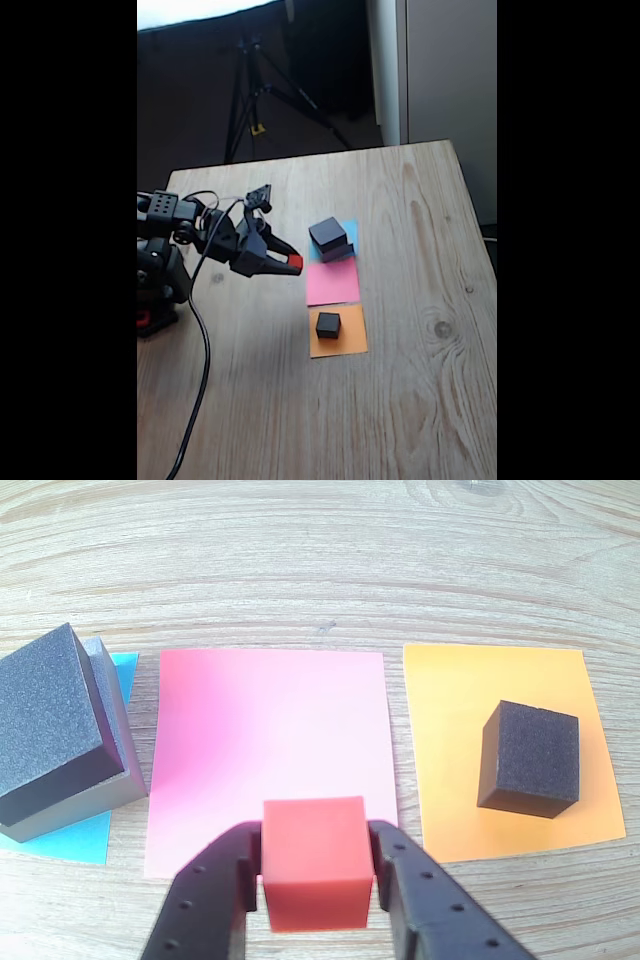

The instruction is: Tower of hanoi

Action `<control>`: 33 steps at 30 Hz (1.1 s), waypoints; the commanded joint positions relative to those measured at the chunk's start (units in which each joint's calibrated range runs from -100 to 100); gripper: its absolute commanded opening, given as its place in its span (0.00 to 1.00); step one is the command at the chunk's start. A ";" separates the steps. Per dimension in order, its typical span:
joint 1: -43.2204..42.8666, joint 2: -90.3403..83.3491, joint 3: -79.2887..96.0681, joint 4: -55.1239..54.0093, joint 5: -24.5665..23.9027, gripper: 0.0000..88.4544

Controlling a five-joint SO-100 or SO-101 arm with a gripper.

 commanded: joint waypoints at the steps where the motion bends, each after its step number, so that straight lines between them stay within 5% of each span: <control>1: 0.01 6.51 3.64 -17.16 2.65 0.01; 17: -2.08 35.36 2.91 -50.18 6.00 0.01; 33: -0.65 51.86 -4.45 -58.52 8.51 0.04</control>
